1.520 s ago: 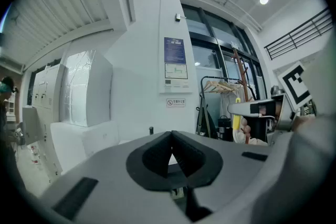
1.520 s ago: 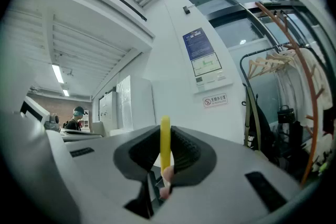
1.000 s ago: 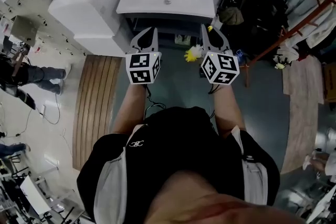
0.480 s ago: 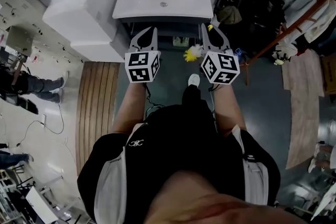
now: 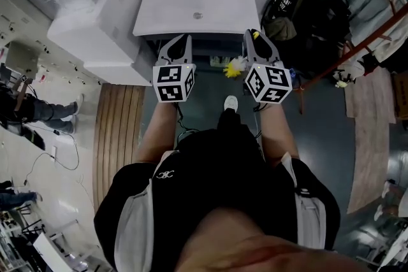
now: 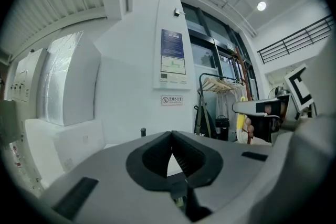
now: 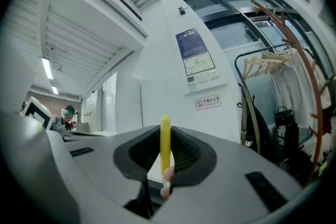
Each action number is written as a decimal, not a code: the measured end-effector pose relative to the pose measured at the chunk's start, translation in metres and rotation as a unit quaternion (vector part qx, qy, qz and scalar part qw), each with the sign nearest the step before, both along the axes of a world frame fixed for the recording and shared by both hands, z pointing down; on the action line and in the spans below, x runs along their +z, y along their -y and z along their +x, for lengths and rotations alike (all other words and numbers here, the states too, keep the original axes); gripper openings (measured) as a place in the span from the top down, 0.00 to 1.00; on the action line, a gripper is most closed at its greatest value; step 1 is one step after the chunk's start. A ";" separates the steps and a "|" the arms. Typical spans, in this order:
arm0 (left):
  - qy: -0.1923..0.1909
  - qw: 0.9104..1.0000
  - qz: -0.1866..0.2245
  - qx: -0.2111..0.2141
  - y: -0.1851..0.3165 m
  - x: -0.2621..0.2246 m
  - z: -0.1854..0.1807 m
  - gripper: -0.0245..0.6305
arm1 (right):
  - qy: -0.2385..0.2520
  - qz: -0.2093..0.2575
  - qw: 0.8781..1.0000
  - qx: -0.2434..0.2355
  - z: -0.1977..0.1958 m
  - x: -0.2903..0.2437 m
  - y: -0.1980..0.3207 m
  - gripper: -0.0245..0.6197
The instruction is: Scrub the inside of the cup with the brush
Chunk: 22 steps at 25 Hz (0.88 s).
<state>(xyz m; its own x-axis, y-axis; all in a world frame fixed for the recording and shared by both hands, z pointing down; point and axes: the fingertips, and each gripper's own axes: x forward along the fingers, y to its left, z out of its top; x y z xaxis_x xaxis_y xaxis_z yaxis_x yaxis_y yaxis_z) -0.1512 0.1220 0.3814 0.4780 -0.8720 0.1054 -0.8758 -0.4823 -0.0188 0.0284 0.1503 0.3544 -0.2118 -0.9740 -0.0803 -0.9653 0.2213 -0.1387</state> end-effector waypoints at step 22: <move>0.021 0.999 -0.020 -0.018 0.221 -0.003 0.109 0.94 | 0.016 -0.010 1.000 -0.023 0.107 -0.012 0.234 0.88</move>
<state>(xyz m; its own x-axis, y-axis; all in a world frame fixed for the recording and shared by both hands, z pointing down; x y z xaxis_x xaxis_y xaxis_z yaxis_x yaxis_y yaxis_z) -0.0427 -0.0993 0.3780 0.4416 -0.8828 0.1601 -0.8910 -0.4525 -0.0375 0.1358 -0.0839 0.3419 -0.2534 -0.9649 -0.0690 -0.9495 0.2618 -0.1730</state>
